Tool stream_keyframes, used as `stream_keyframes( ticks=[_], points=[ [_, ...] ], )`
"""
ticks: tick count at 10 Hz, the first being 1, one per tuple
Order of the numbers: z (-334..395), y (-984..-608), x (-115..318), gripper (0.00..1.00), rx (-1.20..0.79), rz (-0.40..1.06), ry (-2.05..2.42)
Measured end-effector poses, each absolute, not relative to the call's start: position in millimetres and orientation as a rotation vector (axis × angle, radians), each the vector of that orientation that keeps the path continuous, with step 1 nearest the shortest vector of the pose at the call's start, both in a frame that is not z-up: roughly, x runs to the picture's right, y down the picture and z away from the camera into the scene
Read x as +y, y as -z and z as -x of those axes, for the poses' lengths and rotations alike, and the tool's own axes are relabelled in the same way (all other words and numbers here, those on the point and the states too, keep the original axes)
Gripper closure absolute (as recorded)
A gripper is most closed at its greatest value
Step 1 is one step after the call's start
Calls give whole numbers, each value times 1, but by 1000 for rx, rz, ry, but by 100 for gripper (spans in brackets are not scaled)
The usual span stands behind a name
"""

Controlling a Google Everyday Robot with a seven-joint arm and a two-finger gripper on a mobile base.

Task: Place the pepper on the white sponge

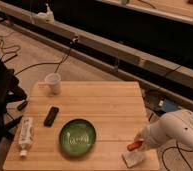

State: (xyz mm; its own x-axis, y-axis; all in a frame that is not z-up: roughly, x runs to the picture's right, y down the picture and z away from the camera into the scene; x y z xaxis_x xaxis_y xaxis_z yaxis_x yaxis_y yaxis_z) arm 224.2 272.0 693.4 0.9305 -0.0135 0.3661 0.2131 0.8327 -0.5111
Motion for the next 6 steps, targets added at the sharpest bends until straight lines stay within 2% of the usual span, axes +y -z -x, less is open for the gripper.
stream_keyframes(
  ticks=[5, 6],
  points=[
    [-222, -711, 308, 99, -416, 662, 84],
    [-219, -715, 311, 93, -429, 670, 82]
  ],
)
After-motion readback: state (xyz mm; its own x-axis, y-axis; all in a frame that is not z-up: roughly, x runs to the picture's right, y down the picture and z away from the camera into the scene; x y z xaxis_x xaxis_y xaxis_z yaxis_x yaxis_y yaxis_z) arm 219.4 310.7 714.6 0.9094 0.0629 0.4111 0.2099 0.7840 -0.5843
